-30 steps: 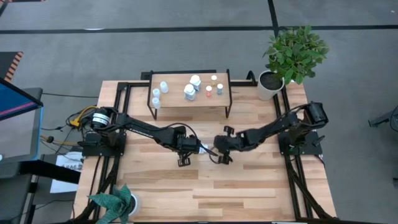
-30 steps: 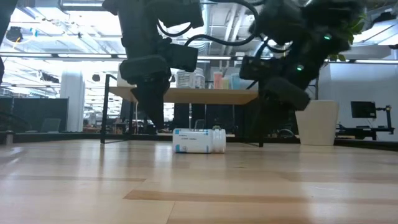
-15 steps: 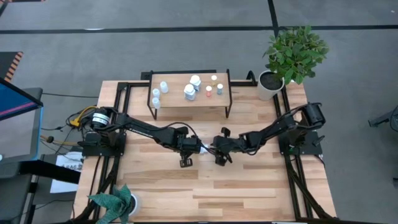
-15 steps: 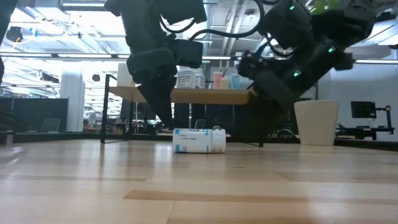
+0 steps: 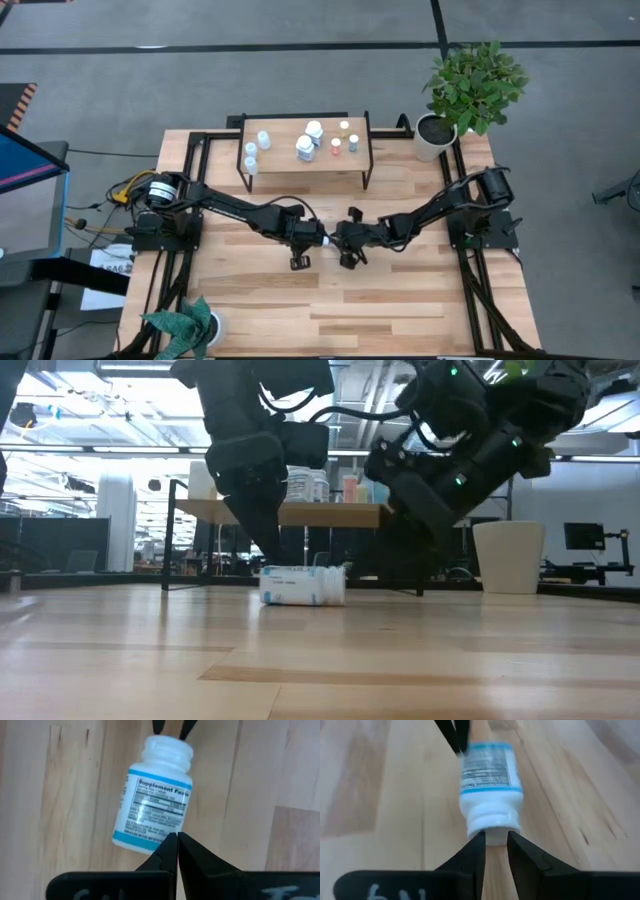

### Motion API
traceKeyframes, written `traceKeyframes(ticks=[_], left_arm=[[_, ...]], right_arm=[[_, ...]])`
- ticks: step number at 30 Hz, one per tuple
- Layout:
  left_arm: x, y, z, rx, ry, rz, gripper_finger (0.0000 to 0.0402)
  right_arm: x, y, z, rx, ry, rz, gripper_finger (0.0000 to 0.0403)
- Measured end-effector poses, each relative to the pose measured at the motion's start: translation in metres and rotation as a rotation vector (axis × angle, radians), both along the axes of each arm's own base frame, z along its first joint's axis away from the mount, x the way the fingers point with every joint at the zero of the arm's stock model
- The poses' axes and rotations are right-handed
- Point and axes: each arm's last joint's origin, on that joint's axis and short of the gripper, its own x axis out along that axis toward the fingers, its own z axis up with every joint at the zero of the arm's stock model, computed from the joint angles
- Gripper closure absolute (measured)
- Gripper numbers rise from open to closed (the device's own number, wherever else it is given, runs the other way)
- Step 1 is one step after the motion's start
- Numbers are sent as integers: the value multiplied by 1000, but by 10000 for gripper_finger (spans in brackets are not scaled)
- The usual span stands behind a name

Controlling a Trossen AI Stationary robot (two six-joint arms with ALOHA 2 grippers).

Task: Pick and place medicine bottles onto shelf by color
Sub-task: Adjust the white pill bottle

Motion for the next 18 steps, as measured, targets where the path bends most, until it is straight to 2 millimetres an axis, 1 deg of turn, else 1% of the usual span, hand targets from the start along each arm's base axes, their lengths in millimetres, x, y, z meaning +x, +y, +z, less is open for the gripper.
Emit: traceKeyframes(ticks=[3, 7, 9, 13, 16, 18], left_arm=[[-4, 1, 0, 25, 41, 3, 401], [-10, 5, 11, 118, 110, 52, 401], [-14, 6, 11, 140, 158, 55, 401], [-11, 11, -5, 129, 178, 46, 401], [-4, 13, -19, 120, 175, 45, 401], [1, 13, -23, 97, 147, 24, 401]], right_arm=[[3, 1, 4, 2, -19, 1, 296], [1, 0, 2, -1, 2, 1, 296], [0, 0, 1, 1, 16, -2, 296], [1, -1, 1, 1, 17, -6, 296], [1, -2, 1, 14, 15, -10, 296], [1, -3, 1, 16, 13, -11, 296]])
